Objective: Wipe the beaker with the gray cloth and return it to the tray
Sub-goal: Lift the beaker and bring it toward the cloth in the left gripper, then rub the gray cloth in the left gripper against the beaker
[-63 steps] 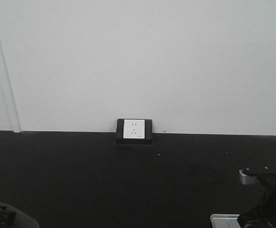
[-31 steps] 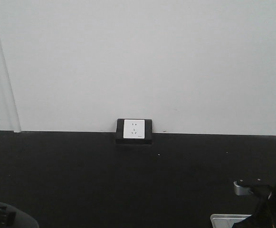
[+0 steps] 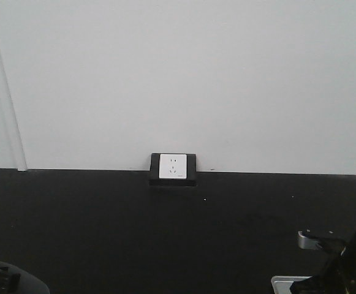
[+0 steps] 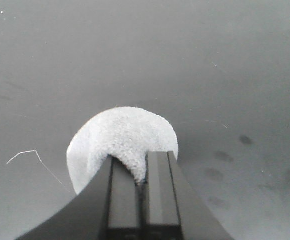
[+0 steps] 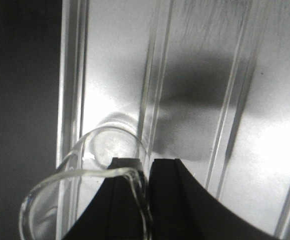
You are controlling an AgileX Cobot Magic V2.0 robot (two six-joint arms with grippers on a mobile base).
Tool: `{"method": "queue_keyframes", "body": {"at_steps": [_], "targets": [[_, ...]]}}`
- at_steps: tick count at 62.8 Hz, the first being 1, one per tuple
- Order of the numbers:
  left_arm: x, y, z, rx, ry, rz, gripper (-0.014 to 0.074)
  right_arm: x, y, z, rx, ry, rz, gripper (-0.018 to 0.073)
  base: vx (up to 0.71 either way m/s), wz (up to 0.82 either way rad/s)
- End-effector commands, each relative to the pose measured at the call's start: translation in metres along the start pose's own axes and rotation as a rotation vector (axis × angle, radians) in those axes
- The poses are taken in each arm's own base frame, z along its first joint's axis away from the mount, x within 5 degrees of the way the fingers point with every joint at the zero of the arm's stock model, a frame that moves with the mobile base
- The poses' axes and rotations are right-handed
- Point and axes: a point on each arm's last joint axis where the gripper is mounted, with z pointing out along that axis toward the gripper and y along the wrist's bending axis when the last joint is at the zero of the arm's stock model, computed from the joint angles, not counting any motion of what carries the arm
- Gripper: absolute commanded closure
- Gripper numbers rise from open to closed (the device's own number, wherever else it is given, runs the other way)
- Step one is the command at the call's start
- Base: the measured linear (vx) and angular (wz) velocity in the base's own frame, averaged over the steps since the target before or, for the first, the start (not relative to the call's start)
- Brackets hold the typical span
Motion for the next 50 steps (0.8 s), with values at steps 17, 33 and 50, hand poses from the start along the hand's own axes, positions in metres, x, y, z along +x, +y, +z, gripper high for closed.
{"method": "queue_keyframes", "body": {"at_steps": [17,33,50], "targets": [[-0.052,-0.015,-0.047,0.089,-0.193,0.034,0.0596,-0.016,0.026,-0.079,-0.032,-0.263,-0.053,0.0570,0.00,0.00],[-0.084,-0.040,-0.073,0.361,-0.346,0.008,0.0596,0.004,0.136,-0.110,-0.146,-0.402,-0.286,0.0570,0.00,0.00],[-0.076,-0.060,-0.068,0.608,-0.176,-0.008,0.0596,0.046,0.258,-0.107,-0.376,-0.500,-0.381,0.0570,0.00,0.00]]}}
